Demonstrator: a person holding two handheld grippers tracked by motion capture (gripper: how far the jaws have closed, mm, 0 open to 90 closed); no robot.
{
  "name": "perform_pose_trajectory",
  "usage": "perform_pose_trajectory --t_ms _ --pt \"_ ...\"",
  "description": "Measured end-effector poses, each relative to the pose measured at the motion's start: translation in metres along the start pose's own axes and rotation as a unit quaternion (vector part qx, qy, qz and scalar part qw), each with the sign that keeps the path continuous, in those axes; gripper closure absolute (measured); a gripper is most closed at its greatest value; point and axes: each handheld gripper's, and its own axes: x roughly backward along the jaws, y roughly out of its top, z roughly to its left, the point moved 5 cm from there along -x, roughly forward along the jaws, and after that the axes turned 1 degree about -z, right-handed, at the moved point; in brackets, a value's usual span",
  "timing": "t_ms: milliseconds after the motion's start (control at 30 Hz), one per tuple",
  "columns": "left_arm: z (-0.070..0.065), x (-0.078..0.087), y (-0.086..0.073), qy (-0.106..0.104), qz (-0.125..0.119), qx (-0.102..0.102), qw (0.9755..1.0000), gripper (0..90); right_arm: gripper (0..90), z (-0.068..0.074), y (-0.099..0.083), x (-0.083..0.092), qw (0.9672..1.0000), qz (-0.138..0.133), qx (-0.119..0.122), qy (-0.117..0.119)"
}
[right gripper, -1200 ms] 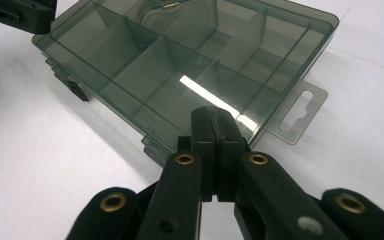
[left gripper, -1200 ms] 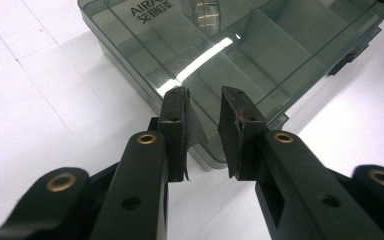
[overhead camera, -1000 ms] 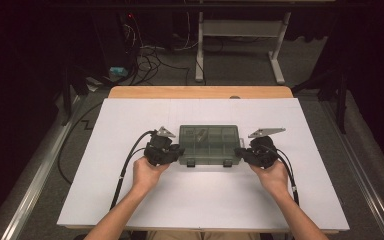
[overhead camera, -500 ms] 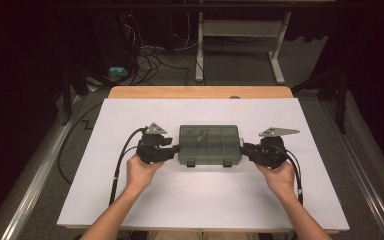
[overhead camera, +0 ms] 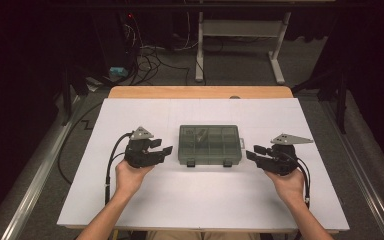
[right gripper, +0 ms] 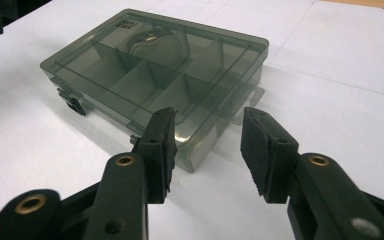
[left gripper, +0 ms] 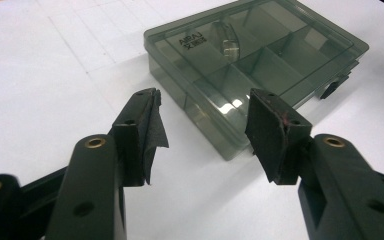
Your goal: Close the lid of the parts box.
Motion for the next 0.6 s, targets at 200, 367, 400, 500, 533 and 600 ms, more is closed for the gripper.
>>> perform_pose_trajectory --t_ms 200,367,400,500,533,600 --pt "0.007 0.009 -0.001 0.002 -0.01 0.004 0.9999 46.6 54.4 -0.004 -0.007 0.006 1.0 -0.008 -0.003 -0.001" --pt "0.011 0.018 -0.003 0.003 -0.016 0.004 0.9999 45.8 52.7 -0.006 -0.013 0.013 0.9999 -0.014 -0.003 -0.005" --pt "0.012 0.019 -0.003 0.003 -0.017 0.004 0.9998 45.6 52.3 -0.006 -0.014 0.014 0.9998 -0.016 -0.002 -0.007" --pt "0.014 0.024 -0.004 0.003 -0.024 0.006 0.9997 45.2 51.3 -0.007 -0.018 0.018 0.9998 -0.018 -0.003 -0.008" --pt "0.015 0.026 -0.005 0.003 -0.025 0.005 0.9997 45.1 51.0 -0.008 -0.019 0.019 0.9998 -0.019 -0.005 -0.01" --pt "0.017 0.029 -0.005 0.003 -0.026 0.004 0.9996 44.9 50.7 -0.009 -0.022 0.022 0.9997 -0.022 -0.004 -0.011"
